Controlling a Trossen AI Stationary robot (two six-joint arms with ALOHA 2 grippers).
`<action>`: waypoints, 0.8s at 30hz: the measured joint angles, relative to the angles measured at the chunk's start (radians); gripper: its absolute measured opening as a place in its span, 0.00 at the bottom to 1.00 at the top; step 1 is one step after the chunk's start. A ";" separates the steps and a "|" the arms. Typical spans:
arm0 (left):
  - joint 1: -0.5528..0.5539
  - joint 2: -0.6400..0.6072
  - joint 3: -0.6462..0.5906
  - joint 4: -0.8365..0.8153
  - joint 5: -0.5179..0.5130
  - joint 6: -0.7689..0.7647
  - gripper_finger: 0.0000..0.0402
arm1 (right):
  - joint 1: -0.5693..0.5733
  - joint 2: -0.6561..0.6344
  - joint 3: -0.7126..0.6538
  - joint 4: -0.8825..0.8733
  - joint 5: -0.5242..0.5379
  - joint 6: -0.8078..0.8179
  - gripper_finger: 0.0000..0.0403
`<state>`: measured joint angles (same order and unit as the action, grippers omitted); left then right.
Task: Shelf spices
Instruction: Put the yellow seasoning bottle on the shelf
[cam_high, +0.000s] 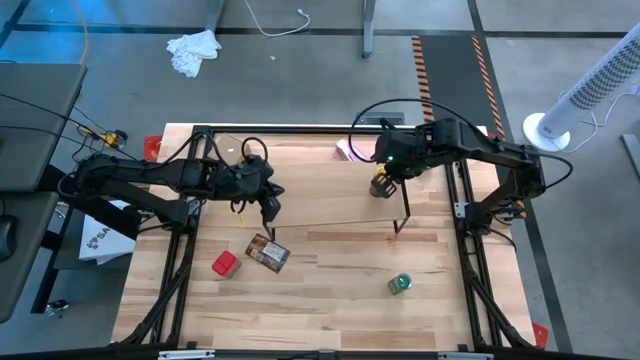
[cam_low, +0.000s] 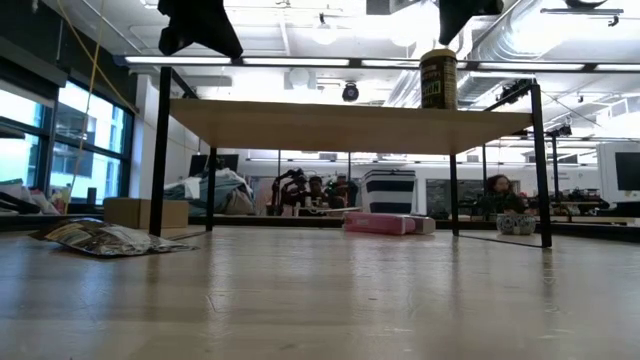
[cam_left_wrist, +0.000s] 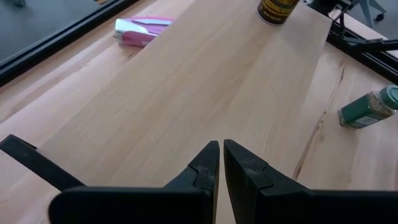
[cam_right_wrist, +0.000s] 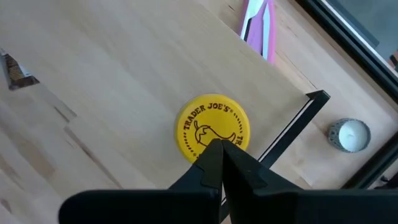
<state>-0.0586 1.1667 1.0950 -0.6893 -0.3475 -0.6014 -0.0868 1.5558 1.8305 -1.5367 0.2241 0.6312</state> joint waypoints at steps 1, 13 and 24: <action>0.000 0.000 0.000 0.000 0.000 0.000 0.05 | 0.000 0.000 0.000 0.001 0.000 0.000 0.00; 0.000 0.000 0.000 0.000 -0.032 -0.018 0.05 | -0.017 0.008 -0.110 0.068 -0.038 -0.003 0.00; 0.000 0.000 0.000 -0.001 -0.031 -0.024 0.05 | -0.031 0.006 0.012 0.029 -0.033 -0.003 0.00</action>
<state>-0.0586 1.1667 1.0950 -0.6902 -0.3786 -0.6250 -0.1181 1.5621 1.8428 -1.5073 0.1914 0.6281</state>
